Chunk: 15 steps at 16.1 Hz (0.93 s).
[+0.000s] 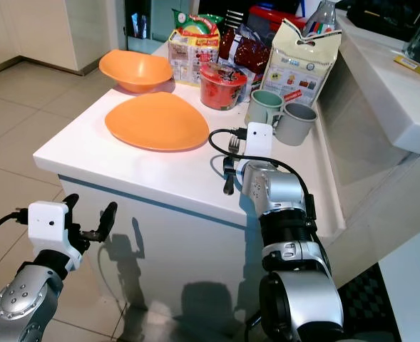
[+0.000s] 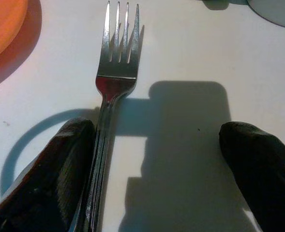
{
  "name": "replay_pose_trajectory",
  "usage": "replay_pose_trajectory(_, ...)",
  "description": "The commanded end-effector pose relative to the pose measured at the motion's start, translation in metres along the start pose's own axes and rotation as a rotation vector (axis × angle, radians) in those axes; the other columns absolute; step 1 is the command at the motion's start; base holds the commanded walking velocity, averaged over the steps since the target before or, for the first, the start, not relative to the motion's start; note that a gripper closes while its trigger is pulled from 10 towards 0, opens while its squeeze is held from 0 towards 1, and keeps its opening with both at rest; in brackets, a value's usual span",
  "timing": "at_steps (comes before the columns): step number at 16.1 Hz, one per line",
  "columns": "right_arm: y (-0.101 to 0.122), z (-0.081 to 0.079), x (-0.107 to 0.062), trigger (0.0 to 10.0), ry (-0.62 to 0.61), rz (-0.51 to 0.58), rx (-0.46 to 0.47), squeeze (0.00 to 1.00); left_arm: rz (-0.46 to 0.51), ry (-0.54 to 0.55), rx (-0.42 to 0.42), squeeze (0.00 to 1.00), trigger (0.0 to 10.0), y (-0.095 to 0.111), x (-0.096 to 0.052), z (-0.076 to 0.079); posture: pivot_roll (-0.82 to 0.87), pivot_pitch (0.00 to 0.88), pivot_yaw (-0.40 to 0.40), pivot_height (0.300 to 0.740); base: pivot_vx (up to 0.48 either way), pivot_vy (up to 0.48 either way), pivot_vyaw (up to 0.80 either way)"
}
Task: Setting the table
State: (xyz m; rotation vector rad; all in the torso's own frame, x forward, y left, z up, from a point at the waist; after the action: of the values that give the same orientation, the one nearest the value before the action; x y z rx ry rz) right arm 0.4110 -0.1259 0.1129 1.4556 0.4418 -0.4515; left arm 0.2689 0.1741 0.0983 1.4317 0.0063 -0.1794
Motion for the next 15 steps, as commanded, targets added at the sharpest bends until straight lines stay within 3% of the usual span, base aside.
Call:
replay_pose_trajectory(1, -0.015, 0.0039, 0.001, 10.0, -0.013, -0.047, -0.006, 0.0, 0.0, -0.026, 0.0, 0.0, 10.0, 0.0014, 0.0012, 0.0072, 0.16, 0.0, -0.143, 0.74, 0.0, 0.0, 0.0)
replay_pose_trajectory(2, -0.0149, 0.0026, 0.0004, 0.0, -0.003, -0.04, 0.001, 0.0, 0.0, -0.025, 0.0, 0.0, 10.0, 0.0013, 0.0008, 0.0072, 0.16, 0.0, -0.143, 0.74, 0.0, 0.0, 0.0)
replay_pose_trajectory(15, -0.012, 0.0038, -0.0004, 0.0, -0.026, -0.027, -0.003, 0.0, -0.001, -0.033, 0.003, 0.0, 10.0, 0.0024, 0.0024, 0.0073, 0.15, 0.0, -0.122, 0.74, 0.0, 0.0, 0.0)
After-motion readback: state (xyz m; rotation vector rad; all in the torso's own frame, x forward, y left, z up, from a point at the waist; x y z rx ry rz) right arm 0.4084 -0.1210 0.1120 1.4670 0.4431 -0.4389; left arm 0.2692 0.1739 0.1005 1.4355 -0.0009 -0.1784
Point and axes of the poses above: a point about 5 cm out from each wrist's last joint towards the gripper, its own x axis pointing out of the wrist towards the gripper, its own y axis along the axis of the wrist's last joint, z = x × y, the point moved 5 cm from there along x, pointing out of the wrist towards the gripper, and after that the axes turned 10 degrees about -x, right-handed, at the moved point
